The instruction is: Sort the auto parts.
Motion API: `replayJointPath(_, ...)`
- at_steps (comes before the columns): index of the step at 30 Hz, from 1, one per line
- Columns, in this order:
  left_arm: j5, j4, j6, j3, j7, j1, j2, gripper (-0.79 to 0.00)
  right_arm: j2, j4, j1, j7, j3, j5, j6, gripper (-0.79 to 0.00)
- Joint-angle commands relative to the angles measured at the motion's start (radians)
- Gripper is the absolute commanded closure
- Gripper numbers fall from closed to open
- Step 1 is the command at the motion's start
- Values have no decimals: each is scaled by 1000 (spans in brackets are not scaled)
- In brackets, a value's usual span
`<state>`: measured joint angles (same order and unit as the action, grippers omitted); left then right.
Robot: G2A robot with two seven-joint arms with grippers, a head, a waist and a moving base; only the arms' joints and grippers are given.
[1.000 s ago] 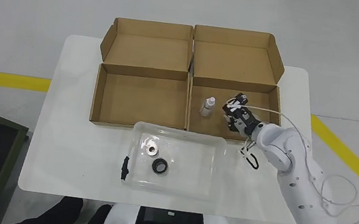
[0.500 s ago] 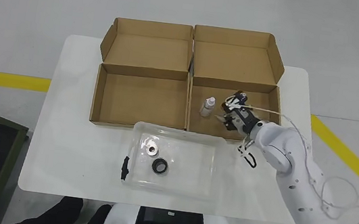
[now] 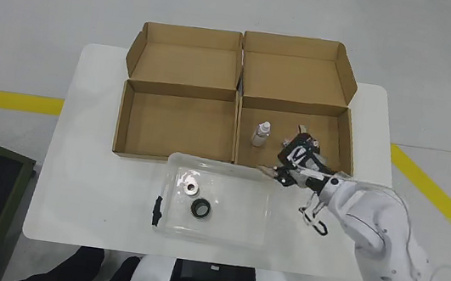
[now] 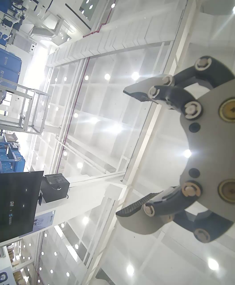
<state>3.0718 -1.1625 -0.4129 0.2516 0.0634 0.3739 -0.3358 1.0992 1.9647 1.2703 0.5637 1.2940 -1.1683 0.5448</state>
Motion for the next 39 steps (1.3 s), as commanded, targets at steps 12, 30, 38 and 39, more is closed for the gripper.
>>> replayJointPath(12, 0, 0, 0, 0, 0, 0, 0, -785, -6, 117, 62, -8, -105, -25, 129, -785)
replayJointPath(30, 0, 0, 0, 0, 0, 0, 0, -785, 25, -20, -50, -25, -349, -108, 146, -785)
replayJointPath(38, 0, 0, 0, 0, 0, 0, 0, -785, 42, -96, -105, -19, -414, -129, 119, -785)
replayJointPath(39, 0, 0, 0, 0, 0, 0, 0, -785, 45, -104, -111, -20, -422, -131, 113, -785)
